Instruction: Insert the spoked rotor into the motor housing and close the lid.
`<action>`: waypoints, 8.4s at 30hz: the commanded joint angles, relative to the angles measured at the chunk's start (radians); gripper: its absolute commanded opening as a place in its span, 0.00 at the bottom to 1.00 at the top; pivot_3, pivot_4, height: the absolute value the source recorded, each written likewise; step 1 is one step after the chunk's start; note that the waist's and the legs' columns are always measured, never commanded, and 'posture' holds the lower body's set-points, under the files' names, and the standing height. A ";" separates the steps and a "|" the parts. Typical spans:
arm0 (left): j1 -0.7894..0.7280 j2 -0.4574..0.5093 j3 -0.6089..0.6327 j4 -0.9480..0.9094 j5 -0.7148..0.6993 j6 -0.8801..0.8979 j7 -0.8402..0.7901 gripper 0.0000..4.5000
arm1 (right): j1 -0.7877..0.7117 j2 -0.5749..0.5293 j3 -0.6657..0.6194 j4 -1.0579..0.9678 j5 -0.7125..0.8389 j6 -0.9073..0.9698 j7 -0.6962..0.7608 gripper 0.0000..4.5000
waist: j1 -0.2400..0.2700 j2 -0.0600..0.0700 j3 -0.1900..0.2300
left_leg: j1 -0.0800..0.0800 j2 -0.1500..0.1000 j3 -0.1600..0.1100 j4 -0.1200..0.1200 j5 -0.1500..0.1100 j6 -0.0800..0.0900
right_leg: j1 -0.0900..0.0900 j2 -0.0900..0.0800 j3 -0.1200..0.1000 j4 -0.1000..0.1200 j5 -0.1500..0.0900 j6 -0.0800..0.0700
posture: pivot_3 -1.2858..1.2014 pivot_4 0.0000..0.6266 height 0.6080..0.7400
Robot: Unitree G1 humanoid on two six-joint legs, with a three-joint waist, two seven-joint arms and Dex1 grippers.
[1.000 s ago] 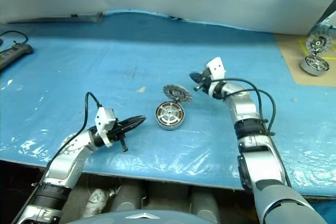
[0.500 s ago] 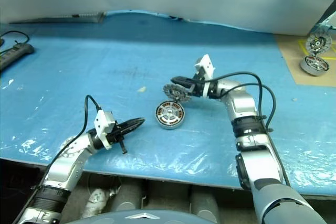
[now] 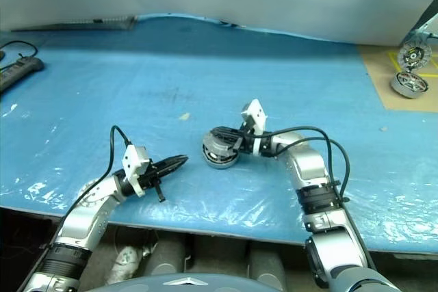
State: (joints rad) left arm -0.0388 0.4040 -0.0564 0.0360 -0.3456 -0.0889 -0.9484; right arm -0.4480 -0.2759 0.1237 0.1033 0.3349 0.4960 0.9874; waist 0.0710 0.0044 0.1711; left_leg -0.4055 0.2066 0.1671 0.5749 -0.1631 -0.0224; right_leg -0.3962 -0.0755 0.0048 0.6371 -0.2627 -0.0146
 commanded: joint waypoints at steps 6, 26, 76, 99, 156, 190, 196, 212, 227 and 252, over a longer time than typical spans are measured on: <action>-0.043 0.017 0.021 -0.012 -0.012 0.019 -0.003 0.01 | 0.060 0.022 0.056 -0.031 -0.043 -0.044 -0.092 0.00 | -0.001 0.000 0.000 | 0.001 0.000 0.000 0.000 0.000 0.000 | 0.000 0.000 0.001 0.000 0.000 0.000 | 0.52 0.24 1.00; -0.092 0.010 0.045 -0.047 -0.044 0.081 0.042 0.00 | 0.171 -0.103 -0.039 -0.387 0.006 0.003 -0.238 0.49 | 0.000 -0.001 0.000 | 0.000 -0.001 0.000 -0.004 0.000 -0.001 | -0.001 0.000 0.001 -0.004 0.000 0.001 | 0.52 0.24 1.00; -0.156 -0.031 0.034 0.244 0.010 -0.093 -0.055 0.00 | 0.155 -0.118 0.181 -0.242 -0.259 -0.108 -0.283 0.65 | -0.001 -0.001 -0.001 | 0.003 0.000 0.001 -0.006 0.000 -0.001 | 0.006 0.000 0.000 -0.012 0.002 0.003 | 0.52 0.24 1.00; -0.158 -0.033 0.030 0.145 0.017 0.001 -0.016 0.00 | 0.125 -0.142 0.227 -0.228 -0.301 -0.002 -0.332 0.65 | 0.000 -0.004 -0.004 | 0.009 0.000 0.001 -0.006 0.000 -0.001 | 0.011 -0.001 0.001 -0.013 0.002 0.003 | 0.52 0.24 1.00; -0.535 -0.022 -0.092 0.232 -0.097 0.895 0.032 0.00 | 0.187 -0.130 0.094 -0.298 -0.146 0.072 -0.290 0.99 | 0.010 -0.005 -0.007 | 0.020 -0.002 0.003 -0.025 0.000 -0.001 | 0.023 -0.001 0.001 -0.032 0.001 0.004 | 0.52 0.24 1.00; -0.555 -0.076 -0.093 0.245 -0.049 0.818 0.004 0.00 | 0.169 0.247 -0.562 -0.224 0.628 0.895 -0.690 0.78 | 0.028 -0.004 -0.007 | 0.017 -0.004 0.004 -0.032 0.000 -0.004 | 0.019 -0.003 -0.003 -0.032 0.002 0.008 | 0.52 0.24 1.00; -0.552 -0.081 -0.091 0.247 -0.043 0.813 0.003 0.00 | 0.172 0.245 -0.609 -0.204 0.698 0.955 -0.718 0.35 | 0.028 -0.004 -0.007 | 0.015 -0.004 0.004 -0.032 0.000 -0.004 | 0.015 -0.002 -0.003 -0.032 0.003 0.008 | 0.52 0.24 1.00; -0.576 -0.111 -0.009 0.258 -0.099 0.903 0.032 0.09 | 0.206 0.265 -0.604 -0.202 0.725 0.937 -0.767 0.25 | 0.028 -0.004 -0.007 | 0.014 -0.005 0.004 -0.032 0.000 -0.004 | 0.015 -0.003 -0.003 -0.032 0.003 0.009 | 0.52 0.24 1.00; -0.575 -0.209 0.318 0.298 -0.287 1.007 0.256 1.00 | 0.141 0.302 -0.670 -0.155 0.848 0.840 -0.873 0.25 | 0.027 -0.004 -0.007 | 0.002 -0.007 0.001 -0.028 0.000 -0.005 | 0.007 -0.001 -0.005 -0.030 0.003 0.009 | 0.52 0.24 1.00; -0.448 -0.411 0.559 0.159 -0.676 1.135 0.579 1.00 | -0.164 0.270 -0.555 0.121 0.777 0.596 -0.775 0.25 | 0.028 -0.004 -0.007 | -0.010 -0.006 -0.014 -0.015 0.000 -0.005 | 0.007 -0.001 -0.017 -0.027 0.004 0.010 | 0.52 0.24 1.00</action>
State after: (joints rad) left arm -0.4865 -0.0050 0.4964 0.2134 -0.9852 1.0593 -0.3685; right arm -0.5774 -0.0136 -0.4344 0.2639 1.0649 1.0926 0.1746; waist 0.0987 0.0006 0.1643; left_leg -0.4163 0.2006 0.1519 0.5609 -0.1631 -0.0273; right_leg -0.3894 -0.0764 -0.0133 0.6098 -0.2592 -0.0049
